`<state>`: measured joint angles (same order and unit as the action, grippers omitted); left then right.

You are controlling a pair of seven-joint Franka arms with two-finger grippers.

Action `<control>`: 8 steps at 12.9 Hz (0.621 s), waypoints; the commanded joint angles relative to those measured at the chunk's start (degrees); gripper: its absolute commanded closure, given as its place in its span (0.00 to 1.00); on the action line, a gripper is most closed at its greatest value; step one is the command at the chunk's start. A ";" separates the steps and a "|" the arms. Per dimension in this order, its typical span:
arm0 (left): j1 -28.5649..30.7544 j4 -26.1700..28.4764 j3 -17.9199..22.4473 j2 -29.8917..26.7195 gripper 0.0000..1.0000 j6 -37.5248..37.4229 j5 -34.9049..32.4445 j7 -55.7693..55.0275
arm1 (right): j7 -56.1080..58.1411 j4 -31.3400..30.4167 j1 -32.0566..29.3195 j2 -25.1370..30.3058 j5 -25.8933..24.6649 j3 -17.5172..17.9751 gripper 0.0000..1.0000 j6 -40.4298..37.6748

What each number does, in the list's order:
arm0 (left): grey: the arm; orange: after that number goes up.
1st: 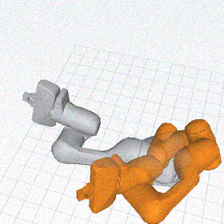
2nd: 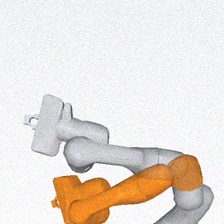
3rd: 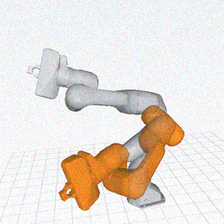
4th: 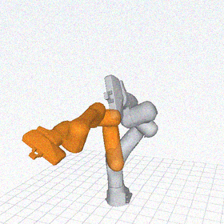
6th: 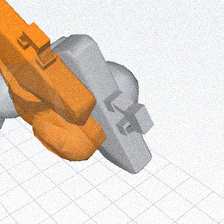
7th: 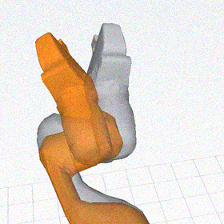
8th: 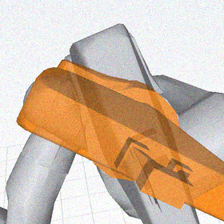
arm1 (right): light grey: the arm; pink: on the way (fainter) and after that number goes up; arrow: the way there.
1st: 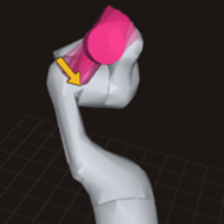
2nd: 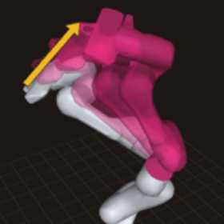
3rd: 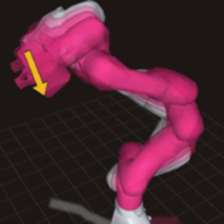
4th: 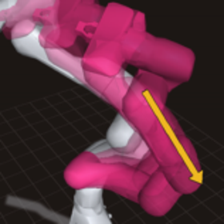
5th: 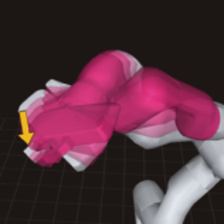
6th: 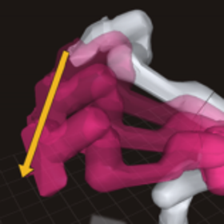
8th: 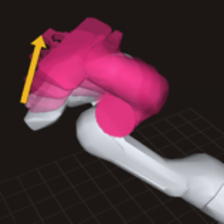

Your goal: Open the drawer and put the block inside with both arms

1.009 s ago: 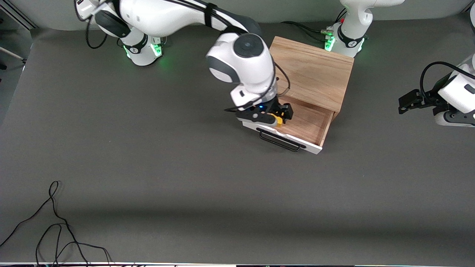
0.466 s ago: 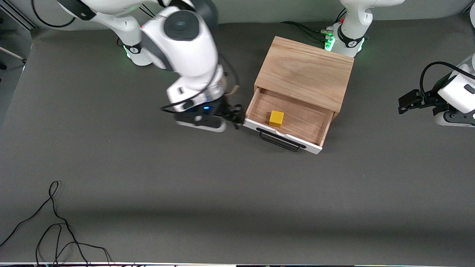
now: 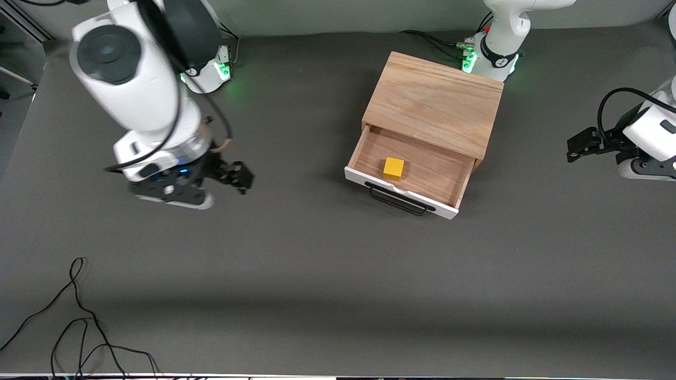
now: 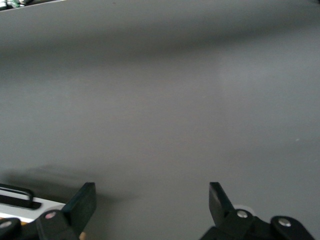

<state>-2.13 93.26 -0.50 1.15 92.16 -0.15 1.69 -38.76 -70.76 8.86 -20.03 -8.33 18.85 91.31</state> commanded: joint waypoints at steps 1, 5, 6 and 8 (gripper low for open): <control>-0.86 0.25 0.59 -0.62 0.00 -0.66 -0.73 0.25 | 7.46 -10.43 0.19 9.73 9.36 -11.78 0.00 3.69; -0.95 0.17 0.59 -0.62 0.00 -0.66 -0.73 0.33 | 15.01 -19.83 -0.42 17.03 10.26 -19.36 0.00 6.07; -0.95 0.25 0.59 -0.62 0.00 -0.58 -0.82 0.33 | 17.12 -21.16 -1.99 18.26 10.43 -20.07 0.00 6.42; -0.86 0.25 0.59 -0.62 0.00 -0.58 -0.82 0.33 | 25.79 -21.44 -5.24 18.72 11.23 -20.69 0.00 6.08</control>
<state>-2.17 93.26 -0.49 1.14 92.14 -0.17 1.69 -19.95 -88.82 6.11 -3.90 0.77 -1.28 95.77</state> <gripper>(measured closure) 0.000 0.000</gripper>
